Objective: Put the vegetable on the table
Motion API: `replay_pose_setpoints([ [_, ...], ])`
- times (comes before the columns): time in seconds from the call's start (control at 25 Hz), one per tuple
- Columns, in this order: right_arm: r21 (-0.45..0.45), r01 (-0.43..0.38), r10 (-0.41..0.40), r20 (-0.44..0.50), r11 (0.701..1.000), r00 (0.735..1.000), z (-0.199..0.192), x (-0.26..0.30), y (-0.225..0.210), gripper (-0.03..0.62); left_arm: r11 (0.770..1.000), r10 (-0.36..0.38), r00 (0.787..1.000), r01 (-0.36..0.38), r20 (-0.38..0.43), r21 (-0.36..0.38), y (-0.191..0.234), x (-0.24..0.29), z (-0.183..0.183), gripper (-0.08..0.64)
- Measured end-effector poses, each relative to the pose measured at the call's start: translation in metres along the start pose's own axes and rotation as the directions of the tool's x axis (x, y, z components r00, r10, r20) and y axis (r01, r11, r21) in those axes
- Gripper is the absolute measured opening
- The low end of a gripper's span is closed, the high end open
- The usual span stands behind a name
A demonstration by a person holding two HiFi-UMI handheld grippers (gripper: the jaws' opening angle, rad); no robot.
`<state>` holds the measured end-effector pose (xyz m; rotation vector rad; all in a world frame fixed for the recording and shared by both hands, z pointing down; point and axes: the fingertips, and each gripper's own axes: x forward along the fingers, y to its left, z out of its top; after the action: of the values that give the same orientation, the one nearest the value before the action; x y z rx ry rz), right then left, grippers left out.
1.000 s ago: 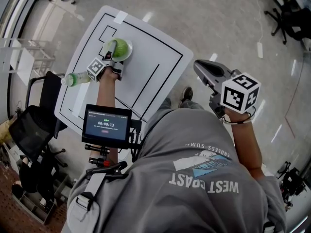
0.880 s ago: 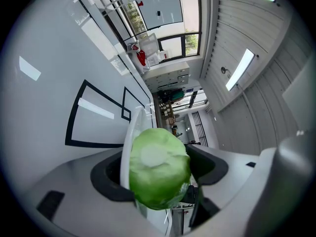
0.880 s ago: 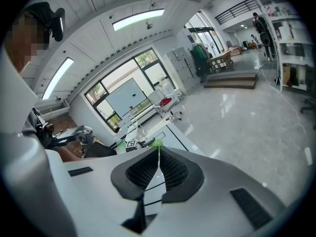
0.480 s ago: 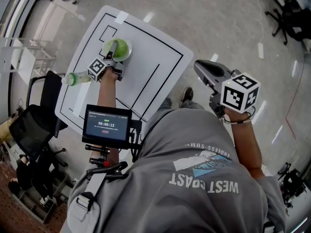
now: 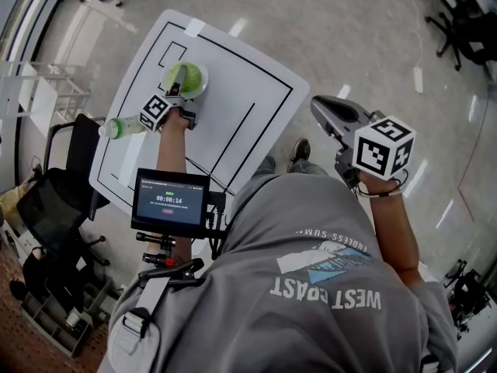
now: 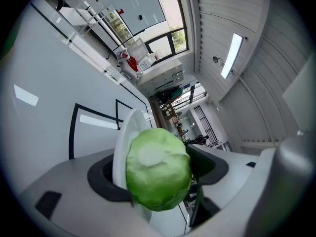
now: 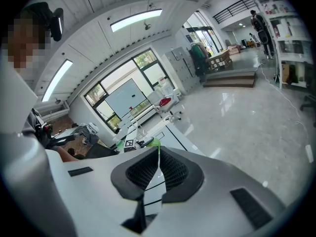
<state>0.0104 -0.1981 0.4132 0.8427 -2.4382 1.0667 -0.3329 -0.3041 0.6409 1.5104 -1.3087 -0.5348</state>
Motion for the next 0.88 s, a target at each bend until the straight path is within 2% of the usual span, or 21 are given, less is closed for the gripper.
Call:
replay_pose_setpoints([
  [0.4,0.002,0.002,-0.002,-0.005,1.0,1.0,-0.0011,0.0021,-0.003,0.011,1.0,0.01,1.0,-0.01,0.016,0.022,0.0005,-0.0029,0.0024,0.344],
  [0.56,-0.002,-0.002,0.002,-0.008,1.0,1.0,0.001,0.0033,-0.0028,0.011,0.998,0.025,1.0,-0.026,0.011,0.054,-0.0005,-0.0041,0.0012,0.351],
  [0.88,-0.009,-0.013,0.012,-0.017,1.0,1.0,0.0049,0.006,-0.0033,0.011,0.995,0.067,0.998,-0.067,0.009,0.067,0.0033,-0.0075,0.0029,0.364],
])
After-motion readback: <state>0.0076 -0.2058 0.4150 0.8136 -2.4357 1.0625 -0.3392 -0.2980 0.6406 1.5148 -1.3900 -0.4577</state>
